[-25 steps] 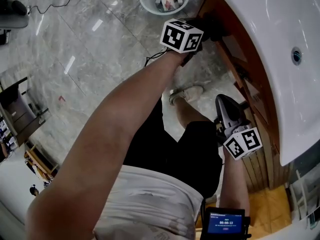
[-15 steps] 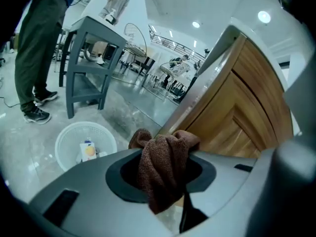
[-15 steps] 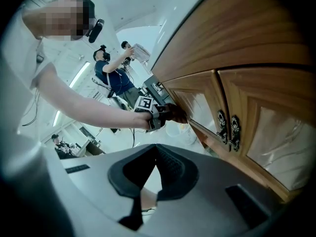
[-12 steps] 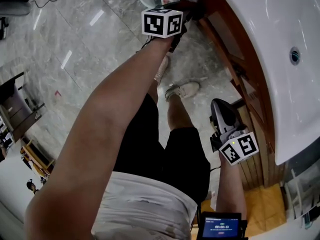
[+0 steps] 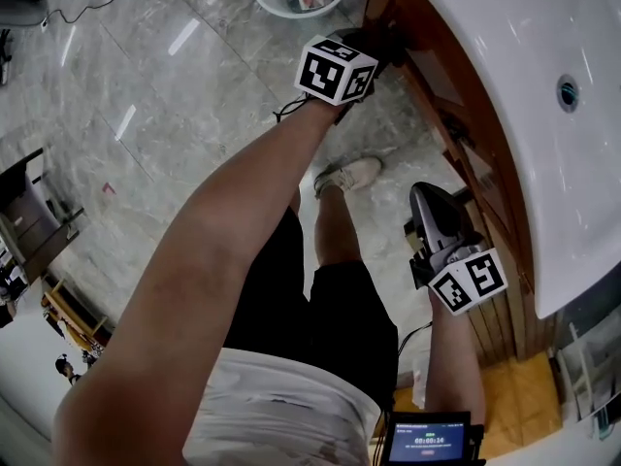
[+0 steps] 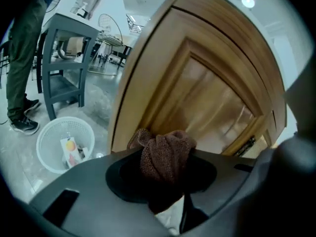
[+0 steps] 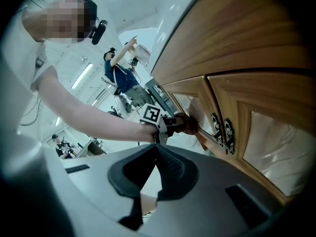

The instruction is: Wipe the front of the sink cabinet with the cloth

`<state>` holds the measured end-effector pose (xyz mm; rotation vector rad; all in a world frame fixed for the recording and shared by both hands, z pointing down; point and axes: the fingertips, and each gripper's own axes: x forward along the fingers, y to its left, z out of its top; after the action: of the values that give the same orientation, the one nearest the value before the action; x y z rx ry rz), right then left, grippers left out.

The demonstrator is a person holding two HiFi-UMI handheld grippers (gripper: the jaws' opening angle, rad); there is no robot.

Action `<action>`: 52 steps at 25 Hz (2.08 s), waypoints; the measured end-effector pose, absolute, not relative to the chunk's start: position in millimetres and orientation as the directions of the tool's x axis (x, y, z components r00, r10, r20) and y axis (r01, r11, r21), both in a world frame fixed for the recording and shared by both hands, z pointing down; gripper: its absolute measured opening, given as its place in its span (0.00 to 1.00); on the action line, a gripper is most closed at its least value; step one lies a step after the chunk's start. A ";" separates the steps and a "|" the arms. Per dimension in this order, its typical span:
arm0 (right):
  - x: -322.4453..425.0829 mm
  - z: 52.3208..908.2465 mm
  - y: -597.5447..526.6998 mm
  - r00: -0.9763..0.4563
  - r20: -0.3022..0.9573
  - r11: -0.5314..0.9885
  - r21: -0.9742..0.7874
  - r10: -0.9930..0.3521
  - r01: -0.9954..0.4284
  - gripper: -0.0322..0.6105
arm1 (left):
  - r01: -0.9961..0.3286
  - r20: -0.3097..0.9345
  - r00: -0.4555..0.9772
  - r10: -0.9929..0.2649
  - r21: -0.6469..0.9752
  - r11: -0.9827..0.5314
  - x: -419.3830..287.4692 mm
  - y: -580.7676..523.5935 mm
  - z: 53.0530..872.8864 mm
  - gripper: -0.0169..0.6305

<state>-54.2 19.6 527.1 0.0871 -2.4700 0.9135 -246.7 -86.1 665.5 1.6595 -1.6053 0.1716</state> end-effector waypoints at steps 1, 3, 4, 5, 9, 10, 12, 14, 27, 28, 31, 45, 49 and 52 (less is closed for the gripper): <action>-54.7 527.4 19.2 -0.874 0.473 0.772 -0.595 0.111 -0.224 0.07 | -0.889 0.601 0.203 -0.773 0.443 0.112 -236.0 -86.8 669.7 0.24; -53.6 527.2 17.4 -0.875 0.472 0.770 -0.596 0.109 -0.225 0.07 | -0.882 0.598 0.237 -0.765 0.463 0.088 -212.9 -90.6 676.1 0.24; -52.9 526.4 16.8 -0.875 0.472 0.769 -0.597 0.107 -0.228 0.07 | -0.874 0.593 0.252 -0.765 0.479 0.084 -201.6 -92.4 678.0 0.24; -52.7 525.4 16.7 -0.876 0.470 0.767 -0.599 0.104 -0.231 0.07 | -0.862 0.586 0.263 -0.766 0.499 0.086 -191.3 -93.4 679.3 0.24; -52.7 526.1 17.1 -0.880 0.467 0.760 -0.604 0.093 -0.240 0.07 | -0.807 0.561 0.285 -0.777 0.578 0.121 -158.2 -90.6 684.2 0.24; -52.0 527.7 17.5 -0.879 0.468 0.759 -0.604 0.091 -0.243 0.07 | -0.797 0.556 0.299 -0.775 0.592 0.117 -148.5 -89.4 685.5 0.24; -51.0 531.3 19.4 -0.877 0.473 0.757 -0.603 0.087 -0.250 0.07 | -0.782 0.541 0.340 -0.769 0.617 0.088 -127.7 -87.3 687.6 0.24; -51.3 534.3 23.8 -0.876 0.474 0.753 -0.607 0.086 -0.254 0.07 | -0.767 0.528 0.384 -0.757 0.639 0.057 -109.6 -84.1 691.1 0.24; -45.3 556.9 30.6 -0.854 0.515 0.757 -0.588 0.079 -0.285 0.07 | -0.693 0.571 0.319 -0.756 0.685 0.225 -130.5 -84.5 744.4 0.24; -43.5 559.8 31.2 -0.853 0.517 0.753 -0.589 0.073 -0.292 0.07 | -0.701 0.577 0.307 -0.757 0.675 0.230 -137.8 -85.8 746.3 0.24; -41.7 562.8 38.2 -0.853 0.519 0.739 -0.596 0.056 -0.314 0.07 | -0.740 0.598 0.301 -0.743 0.637 0.213 -159.1 -85.6 748.6 0.24; -69.4 546.6 35.4 -0.857 0.515 0.724 -0.586 -0.014 -0.364 0.07 | -0.763 0.646 0.088 -0.759 0.533 0.365 -317.4 -86.3 734.6 0.24; -81.5 541.4 33.2 -0.857 0.514 0.718 -0.584 -0.035 -0.379 0.07 | -0.789 0.625 0.117 -0.772 0.530 0.309 -321.8 -85.1 711.7 0.24; -94.5 536.6 30.5 -0.860 0.506 0.719 -0.577 -0.059 -0.388 0.07 | -0.799 0.596 0.148 -0.790 0.543 0.260 -326.6 -83.6 684.0 0.24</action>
<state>-94.5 30.5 536.6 0.3420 -2.4648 0.9716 -326.6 -83.6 684.0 1.5031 -1.6128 0.0124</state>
